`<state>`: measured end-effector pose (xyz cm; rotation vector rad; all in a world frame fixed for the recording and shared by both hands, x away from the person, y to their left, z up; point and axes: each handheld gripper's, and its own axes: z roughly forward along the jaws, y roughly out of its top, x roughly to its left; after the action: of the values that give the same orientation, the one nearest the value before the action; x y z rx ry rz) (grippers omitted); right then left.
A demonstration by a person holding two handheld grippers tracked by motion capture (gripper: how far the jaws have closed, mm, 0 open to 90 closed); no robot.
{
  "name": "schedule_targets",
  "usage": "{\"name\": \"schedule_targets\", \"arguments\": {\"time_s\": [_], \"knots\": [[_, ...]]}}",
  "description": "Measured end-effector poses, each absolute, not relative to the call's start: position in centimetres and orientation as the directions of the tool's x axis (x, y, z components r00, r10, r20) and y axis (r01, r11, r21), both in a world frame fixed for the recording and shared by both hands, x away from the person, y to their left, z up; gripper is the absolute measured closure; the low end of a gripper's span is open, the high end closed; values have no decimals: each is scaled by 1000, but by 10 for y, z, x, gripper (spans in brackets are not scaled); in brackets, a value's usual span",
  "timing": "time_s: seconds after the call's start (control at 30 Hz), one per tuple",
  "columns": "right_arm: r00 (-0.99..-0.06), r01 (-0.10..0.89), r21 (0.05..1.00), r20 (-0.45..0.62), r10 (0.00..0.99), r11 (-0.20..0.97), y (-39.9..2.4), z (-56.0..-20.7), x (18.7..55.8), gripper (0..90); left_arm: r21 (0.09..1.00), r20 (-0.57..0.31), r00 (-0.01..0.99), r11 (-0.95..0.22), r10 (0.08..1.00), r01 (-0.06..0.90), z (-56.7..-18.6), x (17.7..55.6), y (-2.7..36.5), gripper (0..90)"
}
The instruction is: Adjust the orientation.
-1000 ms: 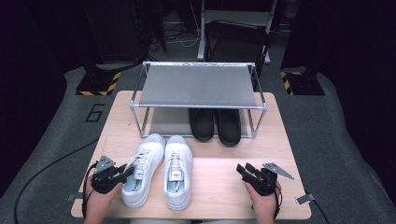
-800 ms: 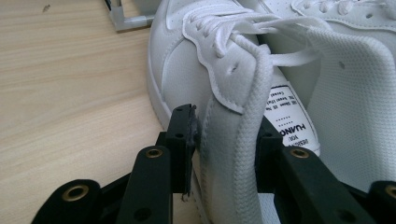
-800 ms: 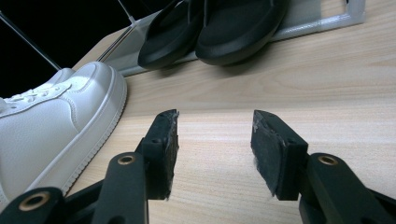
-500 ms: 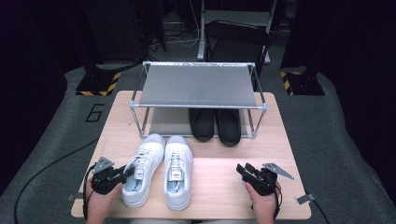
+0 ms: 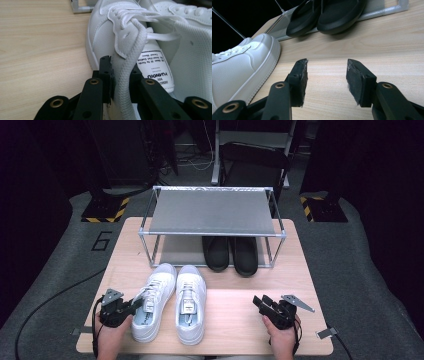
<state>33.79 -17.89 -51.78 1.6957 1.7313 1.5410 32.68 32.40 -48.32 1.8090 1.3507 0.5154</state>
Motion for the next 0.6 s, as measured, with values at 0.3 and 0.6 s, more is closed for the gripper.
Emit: {"name": "schedule_targets", "arguments": {"time_s": [0.3,0.6], "knots": [[-276,559,790,463,842,-251,-179,-519,339,514,770,-111,408,-181,906,612,-481,331,325,714],[-276,560,789,466,840,-254,-179,-520,339,514,742,-123,389,-175,913,647,-480,333,325,736]]}}
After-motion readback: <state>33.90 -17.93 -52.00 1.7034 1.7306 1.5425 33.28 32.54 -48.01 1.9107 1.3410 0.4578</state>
